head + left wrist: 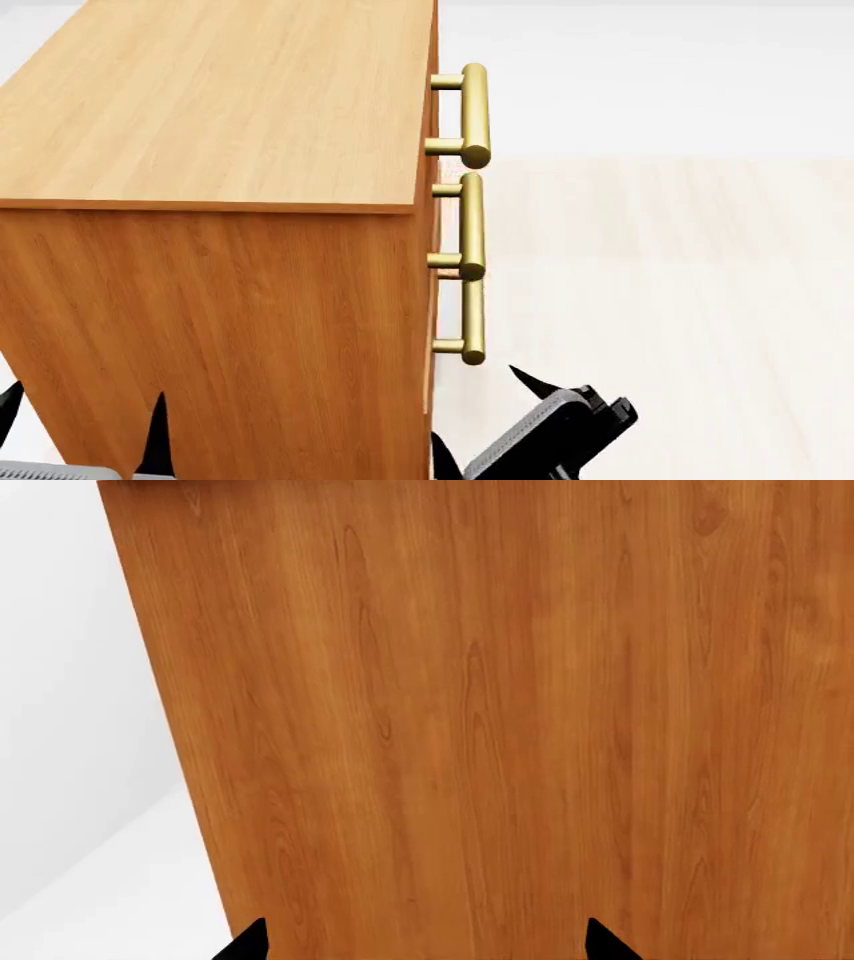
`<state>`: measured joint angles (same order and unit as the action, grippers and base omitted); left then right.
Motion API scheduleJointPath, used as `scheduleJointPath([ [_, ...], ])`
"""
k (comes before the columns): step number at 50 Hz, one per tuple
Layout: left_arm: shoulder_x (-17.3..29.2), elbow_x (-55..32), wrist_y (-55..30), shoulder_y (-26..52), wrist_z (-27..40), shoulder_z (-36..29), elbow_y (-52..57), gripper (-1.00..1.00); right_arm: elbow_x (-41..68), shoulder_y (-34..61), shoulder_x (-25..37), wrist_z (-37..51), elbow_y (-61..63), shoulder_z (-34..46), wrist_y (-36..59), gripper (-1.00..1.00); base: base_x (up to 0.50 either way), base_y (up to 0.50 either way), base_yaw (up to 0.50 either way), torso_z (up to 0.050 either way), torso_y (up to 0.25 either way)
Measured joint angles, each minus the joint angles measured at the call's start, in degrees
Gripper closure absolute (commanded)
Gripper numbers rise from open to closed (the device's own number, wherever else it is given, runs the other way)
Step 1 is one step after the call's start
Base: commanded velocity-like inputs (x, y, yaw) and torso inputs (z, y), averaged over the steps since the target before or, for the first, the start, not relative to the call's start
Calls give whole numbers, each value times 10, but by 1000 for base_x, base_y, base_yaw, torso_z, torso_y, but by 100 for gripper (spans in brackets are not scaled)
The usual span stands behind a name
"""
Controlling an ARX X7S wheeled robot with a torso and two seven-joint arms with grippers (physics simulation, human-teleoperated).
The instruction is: Close the bottom drawer of the cabinet.
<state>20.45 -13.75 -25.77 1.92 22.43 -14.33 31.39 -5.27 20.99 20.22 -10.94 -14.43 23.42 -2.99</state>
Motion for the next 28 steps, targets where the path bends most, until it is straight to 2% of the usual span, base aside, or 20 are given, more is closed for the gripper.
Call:
scheduleJointPath([
  [12, 0, 0, -1, 2, 2, -5, -1, -100, 30, 4, 12, -45, 8, 2, 9, -100, 0, 0, 0, 0, 0],
  [28, 2, 0, 1, 3, 4, -10, -4, -100, 35, 4, 19, -53, 19, 3, 15, -100, 0, 0, 0, 0, 0],
])
